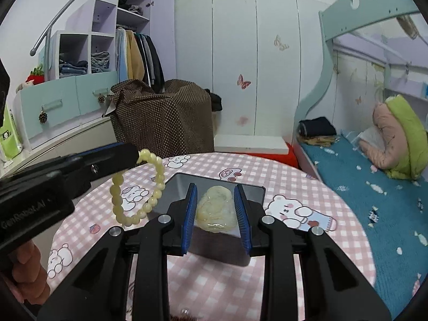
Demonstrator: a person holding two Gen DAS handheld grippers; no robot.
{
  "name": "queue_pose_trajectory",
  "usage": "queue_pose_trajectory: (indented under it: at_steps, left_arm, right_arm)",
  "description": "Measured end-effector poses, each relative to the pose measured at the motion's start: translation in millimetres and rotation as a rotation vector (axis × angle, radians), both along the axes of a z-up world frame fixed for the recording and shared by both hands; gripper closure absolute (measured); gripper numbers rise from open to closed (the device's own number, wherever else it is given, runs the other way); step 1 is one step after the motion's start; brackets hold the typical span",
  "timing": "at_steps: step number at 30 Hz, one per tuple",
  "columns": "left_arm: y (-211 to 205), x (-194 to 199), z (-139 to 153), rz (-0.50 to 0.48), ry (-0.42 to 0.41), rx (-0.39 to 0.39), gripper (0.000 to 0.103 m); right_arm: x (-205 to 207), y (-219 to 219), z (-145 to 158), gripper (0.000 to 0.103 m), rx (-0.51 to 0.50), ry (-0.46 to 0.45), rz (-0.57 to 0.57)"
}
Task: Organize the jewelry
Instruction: 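Lower the jade pendant into the gray tin and open right gripper while left carries bracelet over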
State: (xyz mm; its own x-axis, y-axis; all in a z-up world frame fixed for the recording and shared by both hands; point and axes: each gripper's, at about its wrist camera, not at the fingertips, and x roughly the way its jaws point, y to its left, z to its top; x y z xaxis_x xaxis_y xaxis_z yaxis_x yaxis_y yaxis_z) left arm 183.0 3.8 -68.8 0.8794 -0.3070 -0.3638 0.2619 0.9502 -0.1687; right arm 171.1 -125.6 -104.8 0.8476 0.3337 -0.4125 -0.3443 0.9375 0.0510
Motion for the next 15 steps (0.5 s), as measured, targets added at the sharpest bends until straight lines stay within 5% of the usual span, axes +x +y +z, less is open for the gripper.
queue_pose_trajectory:
  at_steps: [15]
  left_arm:
    - [-7.4, 49.7, -37.2, 0.039, 0.089, 0.004, 0.093]
  right_arm:
    - [51.0, -2.1, -31.2, 0.076, 0.048, 0.130, 0.058]
